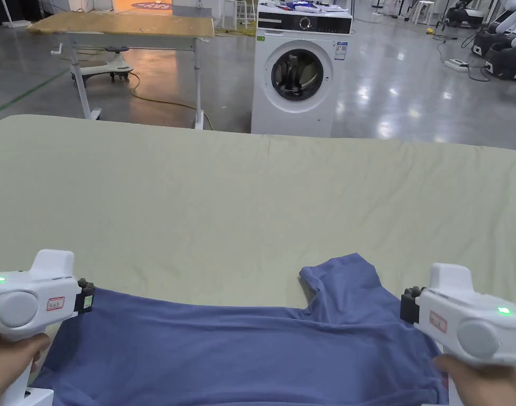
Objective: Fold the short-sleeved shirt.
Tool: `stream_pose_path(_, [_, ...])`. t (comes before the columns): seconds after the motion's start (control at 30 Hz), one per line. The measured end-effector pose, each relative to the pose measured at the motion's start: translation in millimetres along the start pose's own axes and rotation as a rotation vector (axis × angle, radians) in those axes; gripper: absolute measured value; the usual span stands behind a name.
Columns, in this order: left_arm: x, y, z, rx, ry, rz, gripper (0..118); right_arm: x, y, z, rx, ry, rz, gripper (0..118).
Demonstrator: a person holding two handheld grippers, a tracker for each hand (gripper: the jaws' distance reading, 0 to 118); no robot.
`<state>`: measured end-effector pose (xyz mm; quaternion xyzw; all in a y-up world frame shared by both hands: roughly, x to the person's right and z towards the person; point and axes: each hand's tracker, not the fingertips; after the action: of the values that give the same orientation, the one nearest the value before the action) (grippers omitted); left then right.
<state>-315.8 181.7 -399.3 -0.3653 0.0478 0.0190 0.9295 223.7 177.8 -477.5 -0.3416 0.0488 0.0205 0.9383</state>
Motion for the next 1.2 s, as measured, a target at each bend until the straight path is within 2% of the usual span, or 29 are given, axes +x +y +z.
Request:
stream_pose_path(0.07, [0,-1,5,0.023,0.005,-0.004,0,5,11,-28,-0.074,0.007,0.001,2])
stream_pose_path(0.1, [1,-1,9,0.028,0.005,-0.01,0,7,17,-45,-0.12,0.017,0.003,7])
stream_pose_path(0.2, [1,-4,13,0.045,0.011,-0.006,0,11,23,-85,-0.229,-0.002,0.055,65])
stream_pose_path(0.23, [0,-5,14,0.048,0.011,0.001,0,12,23,-96,-0.267,0.008,0.063,70])
stream_pose_path(0.37, [1,-8,13,0.051,0.008,0.017,0,18,15,-130,-0.376,-0.021,0.087,69])
stream_pose_path(0.4, [1,-8,12,0.048,0.008,0.017,0,18,12,-131,-0.387,-0.026,0.077,70])
stream_pose_path(0.43, [1,-9,11,0.045,0.01,0.017,0,22,12,-130,-0.372,0.009,0.045,70])
stream_pose_path(0.5, [1,-11,7,0.035,0.011,0.008,0,22,16,-128,-0.372,-0.004,0.018,65])
stream_pose_path(0.63, [2,-15,5,0.027,0.018,0.001,0,14,14,-124,-0.336,-0.031,0.066,10])
stream_pose_path(0.67, [2,-16,4,0.026,0.02,0.001,0,12,12,-125,-0.334,-0.026,0.066,4])
stream_pose_path(0.73, [3,-18,6,0.03,0.025,0.01,0,10,10,-123,-0.326,-0.029,0.052,2])
stream_pose_path(0.83, [0,-19,10,0.041,0.025,0.023,0,10,12,-112,-0.297,-0.018,0.072,2])
stream_pose_path(0.9, [-4,-19,13,0.048,0.025,0.029,0,17,15,-98,-0.273,0.008,0.022,2])
stream_pose_path(1.2, [-24,-21,52,0.111,-0.014,0.071,0,29,23,12,-0.085,0.056,0.03,2])
